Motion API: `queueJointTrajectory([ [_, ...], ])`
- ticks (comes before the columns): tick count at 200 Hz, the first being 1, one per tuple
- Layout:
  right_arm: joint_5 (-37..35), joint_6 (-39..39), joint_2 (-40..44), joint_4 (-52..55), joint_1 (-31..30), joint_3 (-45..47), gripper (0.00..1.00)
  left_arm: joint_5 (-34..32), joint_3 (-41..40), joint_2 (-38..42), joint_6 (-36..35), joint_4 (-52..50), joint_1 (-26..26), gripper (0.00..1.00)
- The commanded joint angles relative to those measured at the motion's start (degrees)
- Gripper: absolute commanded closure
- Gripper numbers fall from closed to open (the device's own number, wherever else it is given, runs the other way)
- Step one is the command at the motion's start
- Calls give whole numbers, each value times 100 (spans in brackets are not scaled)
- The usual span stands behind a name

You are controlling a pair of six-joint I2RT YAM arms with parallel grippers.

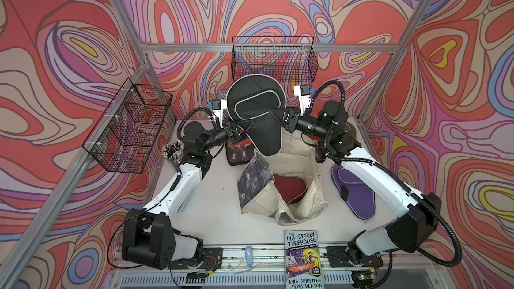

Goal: Remove the ping pong set from the canvas bag
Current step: Pick up the ping pong set from the canvas bag.

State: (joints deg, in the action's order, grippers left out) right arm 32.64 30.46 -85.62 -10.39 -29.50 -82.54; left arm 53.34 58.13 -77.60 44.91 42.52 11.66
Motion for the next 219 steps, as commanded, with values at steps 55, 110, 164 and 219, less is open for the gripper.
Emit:
queueJointTrajectory([
  [55, -185, -1470, -327, 1882, -21, -1291, 57, -629, 1707, 867, -2801, -4471, -53, 100],
  [110, -1361, -4332, -1126, 5232, -1, -2618, 2, -955, 3888, 607, -4378, -8825, -1597, 100],
  [164, -1674, -5437, -1705, 5657, 14, -2606, 3, -1770, 3788, -1, -4911, -9720, -1974, 100],
  [219, -1402, -5788, -2210, 5768, 223, -2940, 21, -1920, 3746, -973, -4757, -9304, -1991, 100],
])
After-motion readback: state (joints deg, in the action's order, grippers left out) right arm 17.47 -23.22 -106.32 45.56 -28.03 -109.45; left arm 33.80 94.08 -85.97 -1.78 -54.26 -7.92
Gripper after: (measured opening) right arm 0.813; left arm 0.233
